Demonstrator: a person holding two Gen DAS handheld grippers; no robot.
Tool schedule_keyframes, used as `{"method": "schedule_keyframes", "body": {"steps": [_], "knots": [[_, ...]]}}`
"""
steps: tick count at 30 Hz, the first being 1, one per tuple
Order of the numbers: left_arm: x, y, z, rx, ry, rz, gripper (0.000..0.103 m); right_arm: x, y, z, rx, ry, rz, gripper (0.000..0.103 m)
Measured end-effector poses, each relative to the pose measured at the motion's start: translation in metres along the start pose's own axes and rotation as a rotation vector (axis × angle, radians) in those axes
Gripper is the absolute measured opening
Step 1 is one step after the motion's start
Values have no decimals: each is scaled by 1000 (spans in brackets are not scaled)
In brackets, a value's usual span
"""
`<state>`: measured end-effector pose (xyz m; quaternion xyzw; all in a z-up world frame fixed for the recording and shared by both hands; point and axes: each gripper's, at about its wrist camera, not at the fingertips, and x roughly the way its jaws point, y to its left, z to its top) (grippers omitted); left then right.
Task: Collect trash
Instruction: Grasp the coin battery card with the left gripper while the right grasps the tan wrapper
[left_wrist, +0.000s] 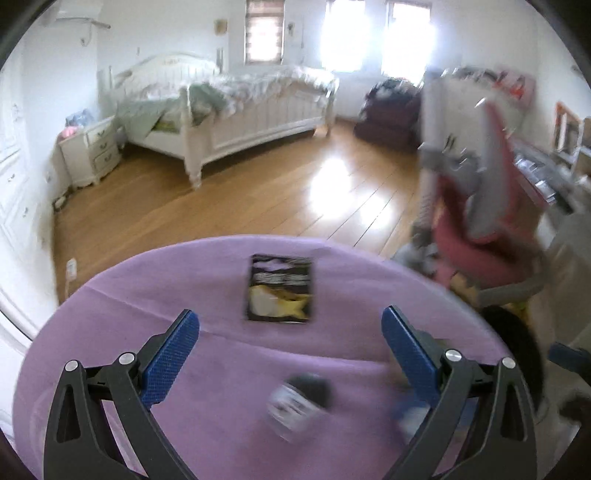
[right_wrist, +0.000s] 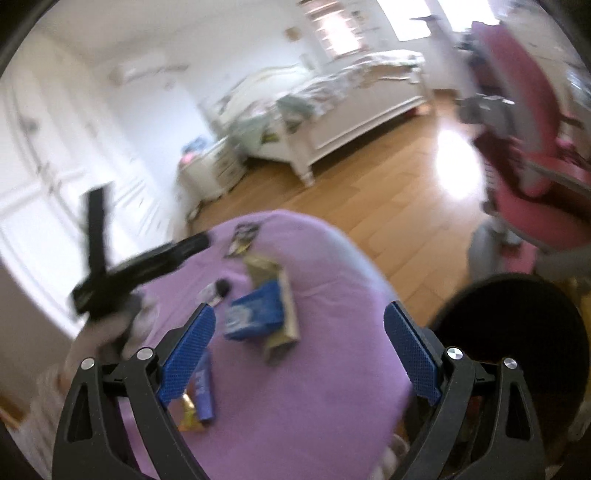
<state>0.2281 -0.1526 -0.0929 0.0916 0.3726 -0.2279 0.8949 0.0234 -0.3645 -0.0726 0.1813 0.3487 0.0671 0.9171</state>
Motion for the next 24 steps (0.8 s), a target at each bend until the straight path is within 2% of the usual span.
{"method": "schedule_keyframes", "body": {"steps": [2, 5, 8, 11, 12, 13, 15, 18, 24], "knots": [[16, 4, 4, 21, 33, -2, 98, 13, 14, -1, -68, 43, 1, 87], [33, 0, 8, 58, 60, -7, 98, 37, 30, -6, -157, 114, -47, 78], [50, -6, 14, 95, 74, 11, 98, 52, 29, -10, -176, 156, -70, 72], [63, -5, 16, 94, 85, 4, 98, 58, 26, -16, -182, 181, -73, 72], [68, -3, 16, 97, 93, 16, 93, 59, 25, -17, -185, 184, -76, 72], [70, 3, 17, 69, 101, -9, 87, 60, 26, -19, -192, 179, -77, 71], [67, 8, 18, 23, 90, -10, 71, 59, 26, -21, -192, 178, -72, 70], [62, 9, 16, 32, 82, -17, 58, 53, 20, -20, -154, 167, -50, 70], [45, 20, -1, -15, 90, -72, 58, 45, 12, -19, -102, 153, -33, 66]]}}
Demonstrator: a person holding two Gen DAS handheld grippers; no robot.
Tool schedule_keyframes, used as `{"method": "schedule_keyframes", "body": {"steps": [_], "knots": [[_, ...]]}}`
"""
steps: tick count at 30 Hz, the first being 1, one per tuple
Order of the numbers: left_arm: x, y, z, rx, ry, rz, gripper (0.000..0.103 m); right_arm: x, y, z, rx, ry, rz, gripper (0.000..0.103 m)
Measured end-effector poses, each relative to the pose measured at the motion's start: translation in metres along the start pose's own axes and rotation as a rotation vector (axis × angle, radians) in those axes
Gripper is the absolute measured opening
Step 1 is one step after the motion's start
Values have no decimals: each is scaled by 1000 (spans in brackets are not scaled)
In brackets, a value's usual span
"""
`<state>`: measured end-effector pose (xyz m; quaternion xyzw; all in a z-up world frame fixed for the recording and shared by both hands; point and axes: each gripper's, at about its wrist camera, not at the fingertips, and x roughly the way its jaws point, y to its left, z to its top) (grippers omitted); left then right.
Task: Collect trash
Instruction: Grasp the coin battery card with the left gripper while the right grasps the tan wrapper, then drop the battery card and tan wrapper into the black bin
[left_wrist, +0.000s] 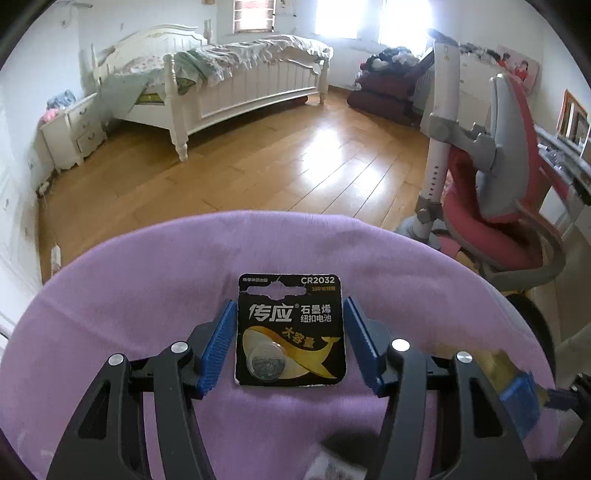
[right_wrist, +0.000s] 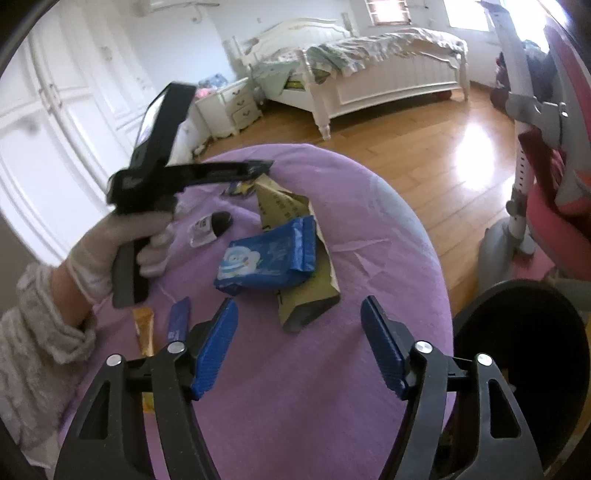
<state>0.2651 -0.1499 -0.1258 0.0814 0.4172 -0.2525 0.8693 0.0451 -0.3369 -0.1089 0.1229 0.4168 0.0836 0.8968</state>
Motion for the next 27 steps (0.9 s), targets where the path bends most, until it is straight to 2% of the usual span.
{"method": "schedule_keyframes", "body": {"steps": [4, 5, 9, 12, 17, 21, 27], "knots": [[-24, 3, -11, -53, -31, -42, 58, 5, 2, 4, -18, -10, -8, 62], [-33, 2, -15, -65, -45, -52, 58, 7, 4, 6, -32, -11, -13, 58], [-65, -7, -24, -76, -94, -87, 58, 14, 10, 11, -61, 3, -10, 20], [-88, -19, -34, -64, -128, -105, 58, 0, 16, 9, -60, -38, 16, 6], [-113, -34, -46, -65, -164, -124, 58, -41, 18, 3, -50, -137, 7, 4], [-127, -46, -52, -79, -198, -161, 58, -84, 3, -3, 7, -235, -1, 4], [-135, -97, -52, -26, -228, -257, 58, -138, -34, -16, 116, -358, -36, 5]]}}
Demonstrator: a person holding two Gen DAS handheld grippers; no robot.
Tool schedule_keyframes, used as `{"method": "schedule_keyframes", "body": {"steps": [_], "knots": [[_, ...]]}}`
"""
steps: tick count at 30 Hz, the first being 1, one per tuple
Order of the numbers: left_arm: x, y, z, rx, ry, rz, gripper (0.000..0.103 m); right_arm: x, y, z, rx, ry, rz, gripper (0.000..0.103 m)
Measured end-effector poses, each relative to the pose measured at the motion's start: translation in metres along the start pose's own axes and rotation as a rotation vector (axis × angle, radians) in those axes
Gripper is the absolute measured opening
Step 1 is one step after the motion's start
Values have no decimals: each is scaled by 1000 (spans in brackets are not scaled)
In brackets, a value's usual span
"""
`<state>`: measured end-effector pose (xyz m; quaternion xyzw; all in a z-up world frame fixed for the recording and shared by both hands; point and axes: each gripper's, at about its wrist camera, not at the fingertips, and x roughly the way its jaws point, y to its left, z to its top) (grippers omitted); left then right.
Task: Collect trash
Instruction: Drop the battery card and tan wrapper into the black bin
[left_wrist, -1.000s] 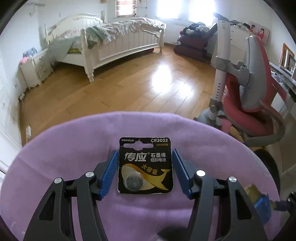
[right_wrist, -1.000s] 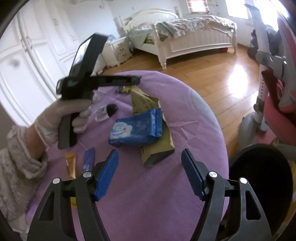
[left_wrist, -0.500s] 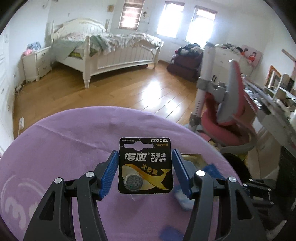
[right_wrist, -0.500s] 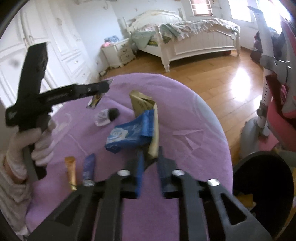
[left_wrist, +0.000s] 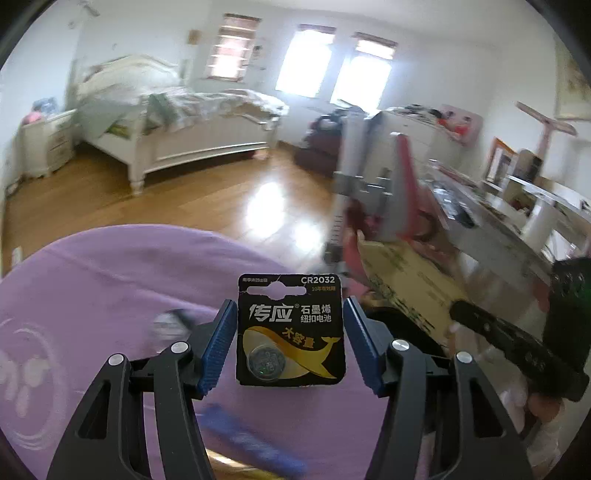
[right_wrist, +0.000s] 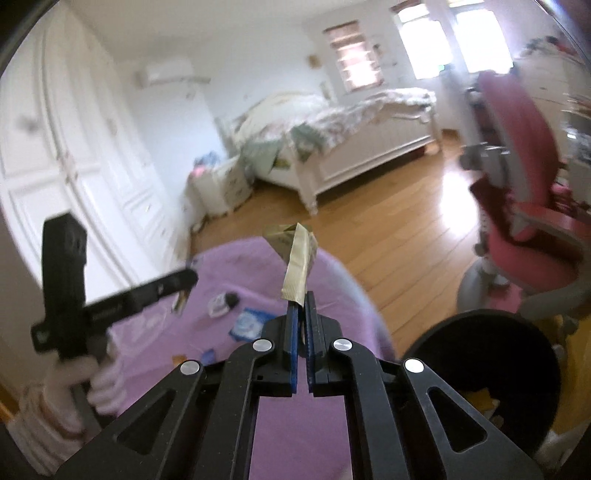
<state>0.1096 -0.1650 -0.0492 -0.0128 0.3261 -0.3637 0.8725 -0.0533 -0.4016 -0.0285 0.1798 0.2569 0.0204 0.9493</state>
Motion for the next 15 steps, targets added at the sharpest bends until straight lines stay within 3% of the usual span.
{"method": "schedule_keyframes", "body": {"steps": [7, 15], "knots": [[32, -86, -10, 99, 11, -150, 58, -47, -51, 2, 90, -93, -108, 5], [75, -144, -26, 143, 62, -266, 58, -69, -101, -8, 159, -102, -224, 5]]}}
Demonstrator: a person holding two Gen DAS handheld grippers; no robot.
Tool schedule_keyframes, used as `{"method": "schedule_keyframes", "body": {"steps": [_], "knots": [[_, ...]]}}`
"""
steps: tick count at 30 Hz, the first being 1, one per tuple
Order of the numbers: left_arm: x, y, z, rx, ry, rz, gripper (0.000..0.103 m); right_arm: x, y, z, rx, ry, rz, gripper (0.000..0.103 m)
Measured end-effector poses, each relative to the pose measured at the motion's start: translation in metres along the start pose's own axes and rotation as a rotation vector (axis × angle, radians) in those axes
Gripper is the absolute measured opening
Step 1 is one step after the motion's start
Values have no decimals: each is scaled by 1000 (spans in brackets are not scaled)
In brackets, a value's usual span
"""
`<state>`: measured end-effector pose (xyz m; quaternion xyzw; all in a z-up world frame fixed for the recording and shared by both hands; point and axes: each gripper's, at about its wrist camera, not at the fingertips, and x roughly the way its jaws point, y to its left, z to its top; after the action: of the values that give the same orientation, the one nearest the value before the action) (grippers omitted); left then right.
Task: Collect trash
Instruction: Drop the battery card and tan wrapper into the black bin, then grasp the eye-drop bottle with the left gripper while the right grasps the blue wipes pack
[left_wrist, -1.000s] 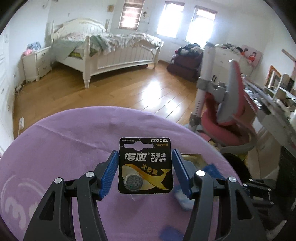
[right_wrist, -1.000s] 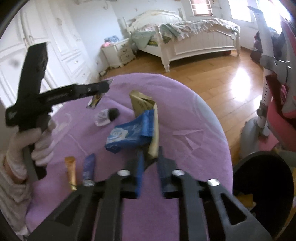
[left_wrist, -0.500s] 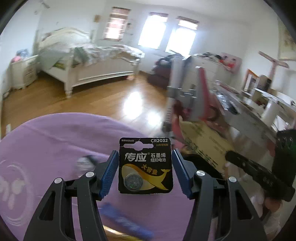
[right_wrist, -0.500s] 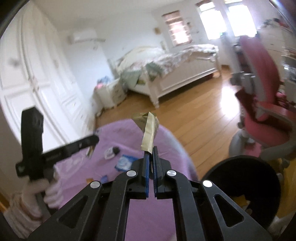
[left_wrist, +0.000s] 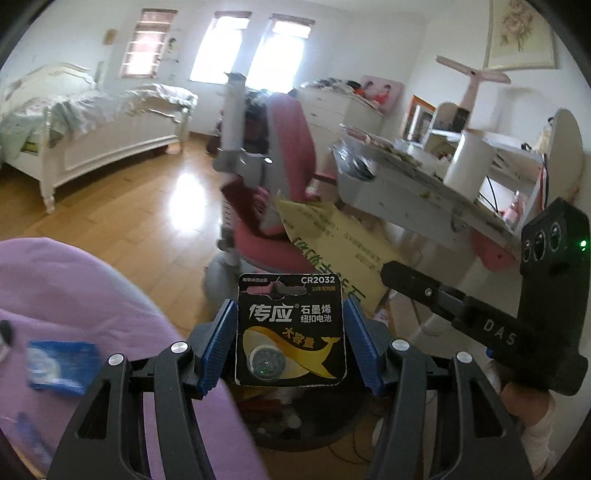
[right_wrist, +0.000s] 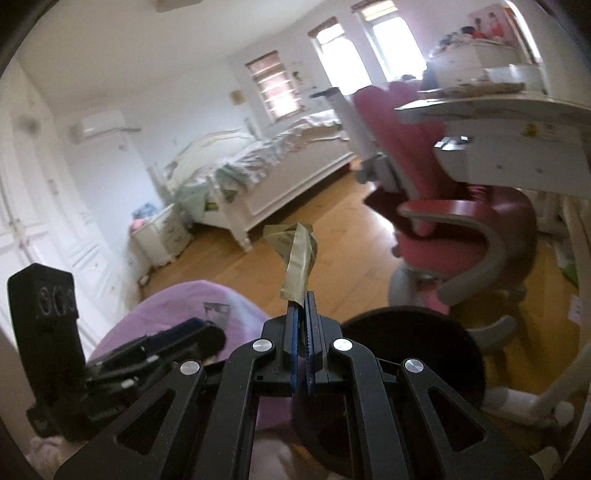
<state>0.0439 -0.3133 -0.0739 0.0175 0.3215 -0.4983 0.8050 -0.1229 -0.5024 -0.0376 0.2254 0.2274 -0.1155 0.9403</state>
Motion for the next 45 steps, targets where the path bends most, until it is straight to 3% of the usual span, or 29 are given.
{"method": "schedule_keyframes", "body": {"steps": [8, 27, 29, 30, 31, 32, 34, 36, 38, 45], "knots": [[23, -15, -14, 14, 49, -18, 59, 1, -26, -9, 36, 11, -52, 5], [45, -35, -13, 56, 80, -56, 60, -3, -32, -19, 64, 24, -85, 5], [50, -40, -11, 86, 85, -48, 67, -3, -33, -19, 66, 23, -98, 5], [51, -42, -10, 102, 80, -38, 84, -3, -34, -19, 68, 24, -102, 5], [50, -45, -9, 121, 61, -18, 94, -4, -35, -19, 72, 24, -108, 5], [48, -45, -8, 129, 41, -10, 96, -4, -36, -19, 81, 25, -120, 6], [45, -48, -5, 147, 17, -15, 98, -6, -38, -19, 100, 22, -139, 19], [41, -47, -2, 147, 12, -17, 98, -9, -42, -20, 129, 7, -148, 55], [35, -44, -1, 130, 3, -20, 98, -12, -46, -21, 158, -11, -143, 76], [6, -22, 3, 94, -37, 51, 98, -2, -31, -22, 140, 9, -103, 84]]}}
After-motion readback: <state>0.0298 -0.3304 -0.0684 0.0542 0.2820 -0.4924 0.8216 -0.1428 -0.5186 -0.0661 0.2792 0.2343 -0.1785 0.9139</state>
